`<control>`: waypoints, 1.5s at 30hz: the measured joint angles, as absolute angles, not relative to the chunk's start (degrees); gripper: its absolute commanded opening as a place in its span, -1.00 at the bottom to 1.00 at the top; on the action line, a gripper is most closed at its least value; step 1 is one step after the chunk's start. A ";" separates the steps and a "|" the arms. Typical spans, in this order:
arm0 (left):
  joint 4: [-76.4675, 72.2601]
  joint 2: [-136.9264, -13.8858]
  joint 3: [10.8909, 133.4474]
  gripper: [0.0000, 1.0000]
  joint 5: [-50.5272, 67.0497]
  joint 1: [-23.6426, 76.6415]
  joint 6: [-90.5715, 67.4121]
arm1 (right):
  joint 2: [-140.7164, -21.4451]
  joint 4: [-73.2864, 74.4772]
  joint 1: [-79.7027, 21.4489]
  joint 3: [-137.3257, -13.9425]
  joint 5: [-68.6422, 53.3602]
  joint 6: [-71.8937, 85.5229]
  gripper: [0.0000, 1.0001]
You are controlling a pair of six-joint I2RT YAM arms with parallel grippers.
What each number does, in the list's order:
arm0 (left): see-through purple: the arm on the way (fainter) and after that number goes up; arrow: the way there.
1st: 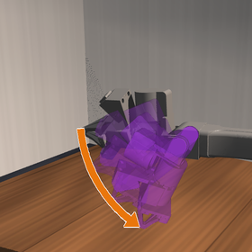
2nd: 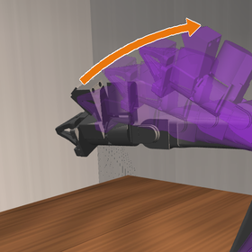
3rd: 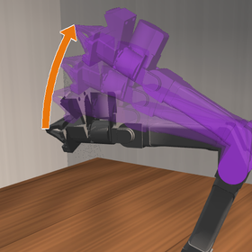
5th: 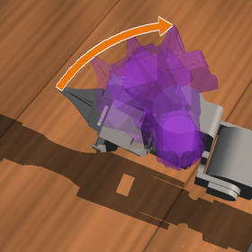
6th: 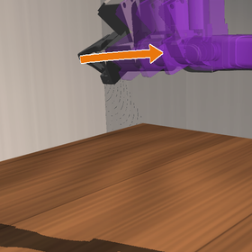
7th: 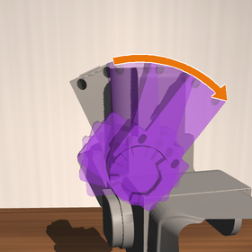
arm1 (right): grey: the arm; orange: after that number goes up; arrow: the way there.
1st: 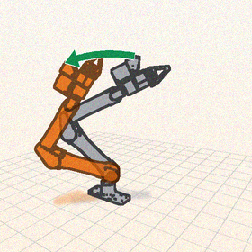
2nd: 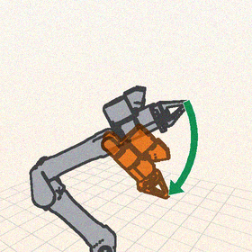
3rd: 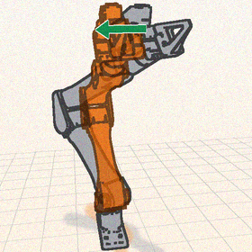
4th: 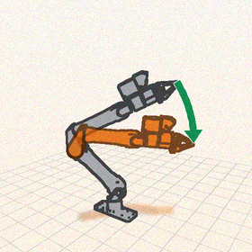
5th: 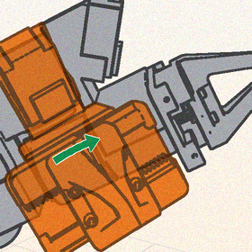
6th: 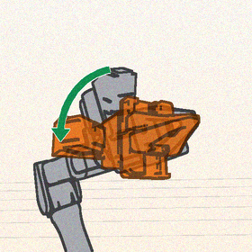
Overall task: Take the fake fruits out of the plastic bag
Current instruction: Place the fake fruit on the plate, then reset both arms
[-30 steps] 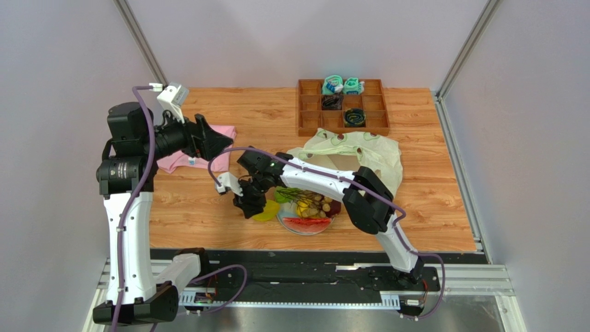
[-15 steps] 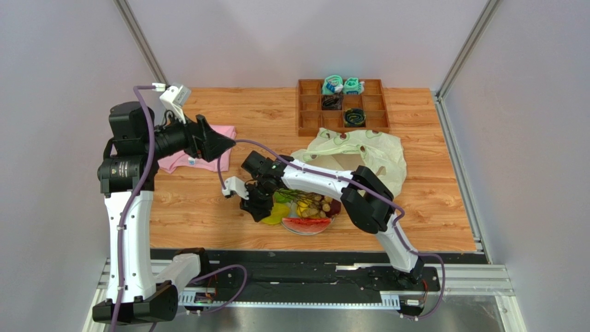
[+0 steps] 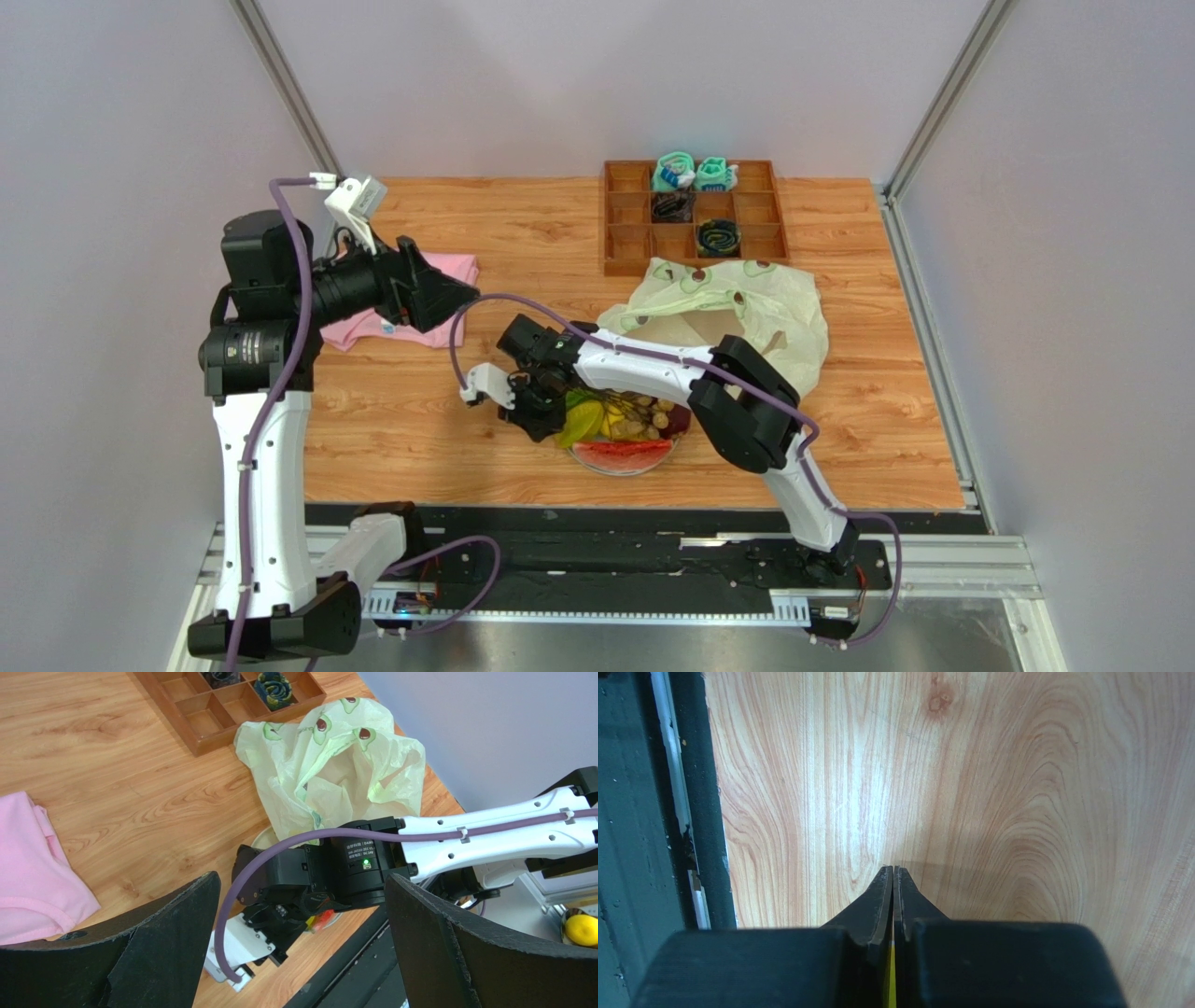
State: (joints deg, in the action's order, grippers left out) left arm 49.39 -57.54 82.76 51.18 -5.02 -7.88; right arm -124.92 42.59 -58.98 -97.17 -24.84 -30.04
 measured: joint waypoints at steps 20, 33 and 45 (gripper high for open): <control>48.42 -57.45 82.41 0.93 52.03 -5.02 -8.69 | -122.06 42.78 -60.14 -100.95 -30.26 -26.13 1.00; 47.99 -61.91 95.48 0.99 52.82 -3.84 -11.44 | -106.10 43.24 -64.07 -104.99 -25.65 -16.88 1.00; 46.44 -58.61 88.38 0.98 44.97 -4.58 -5.82 | -74.22 49.71 -62.83 -78.28 5.50 -23.51 1.00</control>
State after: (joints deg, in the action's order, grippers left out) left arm 46.44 -58.61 88.38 44.97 -4.58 -5.82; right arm -74.22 49.71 -62.83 -78.28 5.50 -23.51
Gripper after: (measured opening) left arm 0.993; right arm 0.998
